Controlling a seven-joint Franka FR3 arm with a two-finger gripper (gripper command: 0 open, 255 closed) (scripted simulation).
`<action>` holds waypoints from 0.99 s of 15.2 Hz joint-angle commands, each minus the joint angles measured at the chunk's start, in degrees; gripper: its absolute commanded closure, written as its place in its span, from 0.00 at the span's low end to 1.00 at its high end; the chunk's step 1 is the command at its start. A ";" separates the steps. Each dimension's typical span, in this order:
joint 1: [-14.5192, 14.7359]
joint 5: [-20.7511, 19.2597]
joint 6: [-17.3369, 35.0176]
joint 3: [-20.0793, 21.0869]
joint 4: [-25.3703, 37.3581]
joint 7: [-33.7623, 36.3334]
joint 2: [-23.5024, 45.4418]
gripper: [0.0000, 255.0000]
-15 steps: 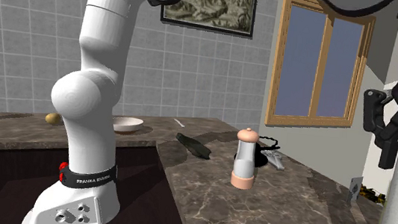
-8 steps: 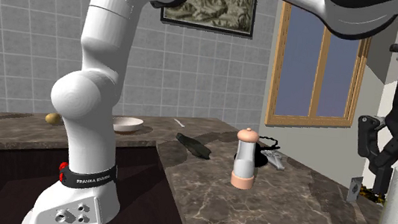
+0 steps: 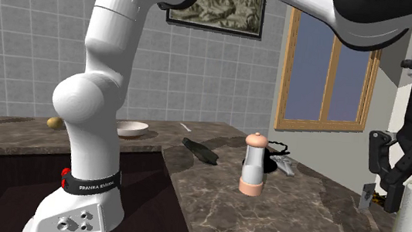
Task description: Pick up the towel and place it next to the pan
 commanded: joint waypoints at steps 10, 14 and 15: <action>0.49 -1.71 -5.14 -0.55 3.66 1.14 -2.03 0.00; 0.55 -2.06 -6.54 -0.64 4.75 1.37 -2.44 0.00; 0.55 -2.06 -6.54 -0.64 4.75 1.37 -2.44 0.00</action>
